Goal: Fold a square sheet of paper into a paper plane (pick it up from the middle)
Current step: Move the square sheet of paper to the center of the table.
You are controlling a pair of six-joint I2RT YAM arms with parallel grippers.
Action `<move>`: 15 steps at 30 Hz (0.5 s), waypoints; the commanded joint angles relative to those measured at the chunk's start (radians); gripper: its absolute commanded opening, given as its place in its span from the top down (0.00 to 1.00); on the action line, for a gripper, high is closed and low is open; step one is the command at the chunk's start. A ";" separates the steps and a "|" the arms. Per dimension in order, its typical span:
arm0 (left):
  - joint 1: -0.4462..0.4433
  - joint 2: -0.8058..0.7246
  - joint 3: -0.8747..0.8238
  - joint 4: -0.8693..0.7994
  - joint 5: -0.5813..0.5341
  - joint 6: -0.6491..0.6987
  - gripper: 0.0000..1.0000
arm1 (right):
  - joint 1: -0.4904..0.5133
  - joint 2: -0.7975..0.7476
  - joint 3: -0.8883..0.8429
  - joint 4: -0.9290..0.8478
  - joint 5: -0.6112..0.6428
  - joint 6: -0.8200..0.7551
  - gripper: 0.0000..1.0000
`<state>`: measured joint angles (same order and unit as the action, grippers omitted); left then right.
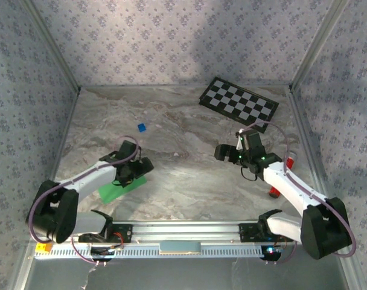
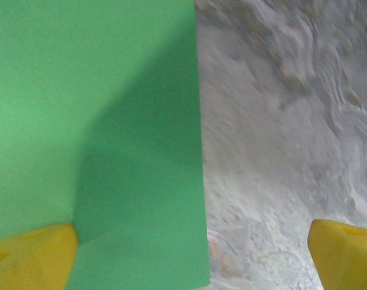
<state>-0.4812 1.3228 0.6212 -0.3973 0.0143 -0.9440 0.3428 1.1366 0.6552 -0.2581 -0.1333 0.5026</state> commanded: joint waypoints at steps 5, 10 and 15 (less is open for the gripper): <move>-0.241 0.236 0.223 0.000 -0.025 -0.038 0.01 | -0.049 -0.094 -0.068 -0.009 -0.004 0.056 0.00; -0.343 0.415 0.398 -0.004 0.019 0.014 0.01 | -0.090 -0.148 -0.106 -0.027 -0.015 0.073 0.00; -0.395 0.453 0.529 -0.064 -0.005 0.076 0.01 | -0.136 -0.185 -0.127 -0.053 -0.053 0.075 0.00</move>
<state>-0.8597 1.7733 1.0935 -0.3977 0.0082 -0.9195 0.2276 0.9745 0.5449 -0.2707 -0.1532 0.5610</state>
